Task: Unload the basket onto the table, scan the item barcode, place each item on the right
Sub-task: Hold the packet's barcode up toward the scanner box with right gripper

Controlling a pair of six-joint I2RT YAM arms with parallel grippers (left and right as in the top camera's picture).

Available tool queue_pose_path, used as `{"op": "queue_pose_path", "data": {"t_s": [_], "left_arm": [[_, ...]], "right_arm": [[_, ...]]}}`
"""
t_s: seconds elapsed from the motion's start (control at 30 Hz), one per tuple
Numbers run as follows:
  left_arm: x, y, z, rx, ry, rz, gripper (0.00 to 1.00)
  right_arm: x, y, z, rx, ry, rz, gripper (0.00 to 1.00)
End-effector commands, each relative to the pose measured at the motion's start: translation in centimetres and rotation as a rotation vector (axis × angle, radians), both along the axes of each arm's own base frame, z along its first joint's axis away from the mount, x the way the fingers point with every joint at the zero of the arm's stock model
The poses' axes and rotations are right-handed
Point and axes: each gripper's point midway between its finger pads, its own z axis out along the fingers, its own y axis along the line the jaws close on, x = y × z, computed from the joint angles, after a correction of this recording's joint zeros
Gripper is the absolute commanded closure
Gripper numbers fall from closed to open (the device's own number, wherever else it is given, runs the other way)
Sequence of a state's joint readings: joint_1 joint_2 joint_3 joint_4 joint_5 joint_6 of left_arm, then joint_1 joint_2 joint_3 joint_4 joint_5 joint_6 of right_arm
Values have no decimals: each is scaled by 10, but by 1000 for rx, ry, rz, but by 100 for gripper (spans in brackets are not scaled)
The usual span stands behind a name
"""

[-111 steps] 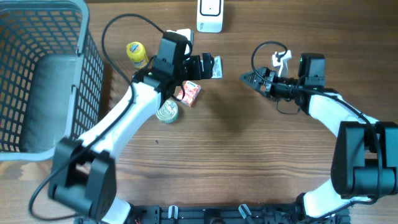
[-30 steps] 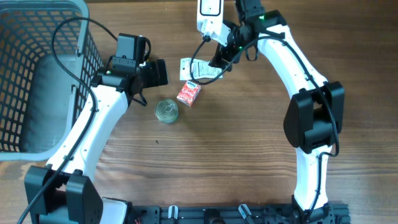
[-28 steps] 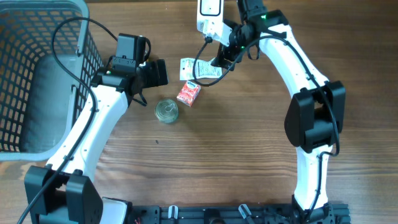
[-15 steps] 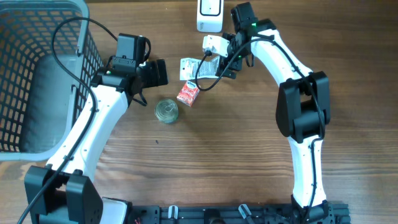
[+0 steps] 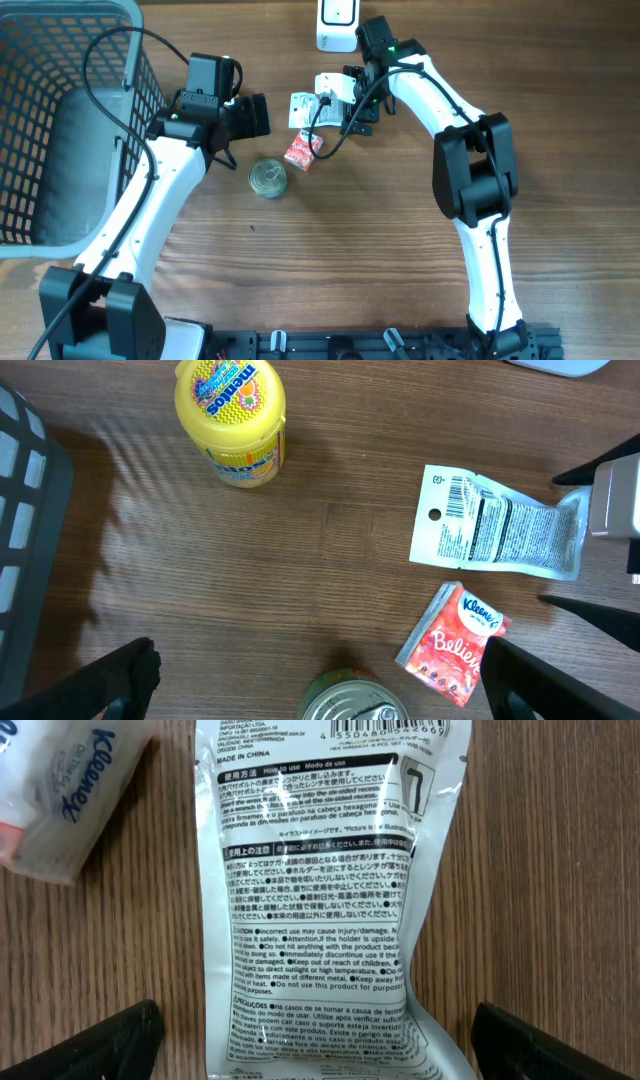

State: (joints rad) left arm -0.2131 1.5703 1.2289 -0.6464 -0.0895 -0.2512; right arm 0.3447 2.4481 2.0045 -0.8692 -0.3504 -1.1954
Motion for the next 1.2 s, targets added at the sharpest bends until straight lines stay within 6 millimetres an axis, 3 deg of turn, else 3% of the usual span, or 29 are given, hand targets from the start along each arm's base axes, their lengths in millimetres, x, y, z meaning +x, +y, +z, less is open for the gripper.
{"op": "queue_pose_path", "data": {"t_s": [0.0, 0.23, 0.3, 0.33, 0.4, 0.57, 0.83, 1.17], "left_arm": [[2, 3, 11, 9, -35, 2, 0], [6, 2, 15, 5, -58, 2, 0], [7, 2, 16, 3, -65, 2, 0], [7, 2, 16, 3, -65, 2, 0], [7, 2, 16, 3, -65, 2, 0], [7, 2, 16, 3, -65, 2, 0], [8, 7, 16, 29, -69, 17, 0], [8, 7, 16, 29, -69, 17, 0]], "right_arm": [[0, 2, -32, -67, -9, 40, 0], [2, 6, -40, -68, -18, 41, 3], [1, 6, -41, -68, -12, 30, 13], [1, 6, -41, -67, -3, 13, 28], [0, 5, -41, -66, 11, -7, 40], [-3, 7, -40, -52, 31, -26, 42], [-6, 13, -39, -9, 81, -89, 59], [-4, 22, -33, 60, 135, -206, 70]]}}
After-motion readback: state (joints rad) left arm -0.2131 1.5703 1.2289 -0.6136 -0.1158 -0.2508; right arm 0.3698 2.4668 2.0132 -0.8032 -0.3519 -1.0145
